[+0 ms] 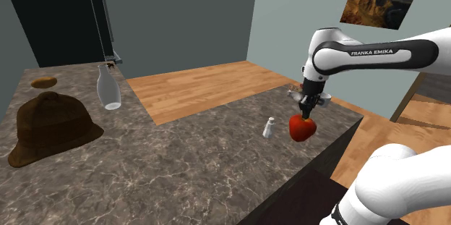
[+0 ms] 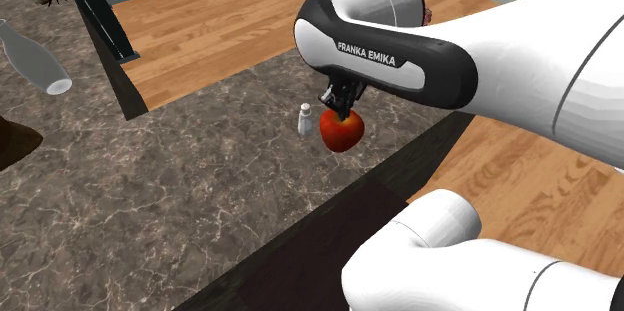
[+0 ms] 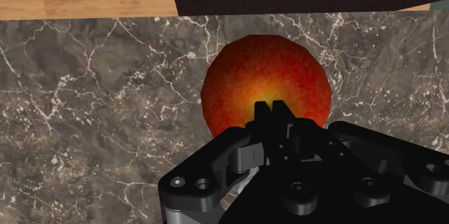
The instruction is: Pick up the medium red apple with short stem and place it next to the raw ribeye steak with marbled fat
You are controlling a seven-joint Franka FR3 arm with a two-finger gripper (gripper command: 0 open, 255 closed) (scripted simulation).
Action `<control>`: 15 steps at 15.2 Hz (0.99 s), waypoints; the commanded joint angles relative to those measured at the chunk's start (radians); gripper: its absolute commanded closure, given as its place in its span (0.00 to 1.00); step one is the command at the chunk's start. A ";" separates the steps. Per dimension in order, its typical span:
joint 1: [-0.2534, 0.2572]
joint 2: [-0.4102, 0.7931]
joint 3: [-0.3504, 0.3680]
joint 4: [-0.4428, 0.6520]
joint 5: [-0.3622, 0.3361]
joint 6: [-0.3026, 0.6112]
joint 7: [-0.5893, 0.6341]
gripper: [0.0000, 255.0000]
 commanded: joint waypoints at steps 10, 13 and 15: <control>0.008 -0.012 0.025 0.139 0.021 -0.151 -0.006 1.00; 0.010 -0.009 0.031 0.180 0.027 -0.190 -0.008 1.00; 0.012 -0.007 0.034 0.209 0.030 -0.216 -0.010 1.00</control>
